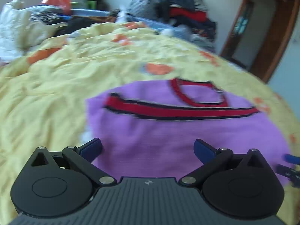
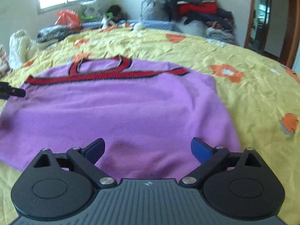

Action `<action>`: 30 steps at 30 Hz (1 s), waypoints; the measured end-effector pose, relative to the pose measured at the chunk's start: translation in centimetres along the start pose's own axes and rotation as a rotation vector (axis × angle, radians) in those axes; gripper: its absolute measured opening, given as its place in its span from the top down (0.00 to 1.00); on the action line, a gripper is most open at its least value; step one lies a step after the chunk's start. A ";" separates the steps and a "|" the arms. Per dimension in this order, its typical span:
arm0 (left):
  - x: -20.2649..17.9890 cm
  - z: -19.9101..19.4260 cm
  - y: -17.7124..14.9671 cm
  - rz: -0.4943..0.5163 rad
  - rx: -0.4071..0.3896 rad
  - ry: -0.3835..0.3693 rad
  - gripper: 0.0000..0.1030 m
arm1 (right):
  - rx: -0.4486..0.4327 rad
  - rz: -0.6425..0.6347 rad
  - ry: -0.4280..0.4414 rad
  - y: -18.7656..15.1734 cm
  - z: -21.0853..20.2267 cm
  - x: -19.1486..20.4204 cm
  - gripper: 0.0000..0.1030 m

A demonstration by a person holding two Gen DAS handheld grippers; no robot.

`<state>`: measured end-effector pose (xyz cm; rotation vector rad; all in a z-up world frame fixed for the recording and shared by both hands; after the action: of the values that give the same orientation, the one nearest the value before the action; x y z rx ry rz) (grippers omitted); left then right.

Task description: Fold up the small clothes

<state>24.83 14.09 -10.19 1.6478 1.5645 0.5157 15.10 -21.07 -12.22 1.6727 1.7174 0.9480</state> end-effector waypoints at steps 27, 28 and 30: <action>7.6 2.9 3.5 -0.046 0.061 0.078 0.00 | -0.025 -0.104 0.092 3.3 2.2 0.7 0.00; 7.6 2.7 3.5 -0.019 0.072 0.087 0.00 | -0.040 -0.124 0.120 2.5 1.4 1.6 0.00; 6.6 2.6 3.5 0.032 0.084 0.071 0.00 | -0.038 -0.133 0.097 1.2 0.6 2.6 0.00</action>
<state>30.09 20.00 -10.57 1.7373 1.6338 0.5371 16.10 -18.49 -11.42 1.4901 1.8370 1.0070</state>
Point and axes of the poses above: each gripper's, at about its wrist camera, not at the fingertips, and z roughly the way its jaws point, x to its left, y to its top, the point moved 8 cm from there along z, roughly the way its jaws point, and after that the axes turned 4 degrees about -x, right-handed, at the moved point
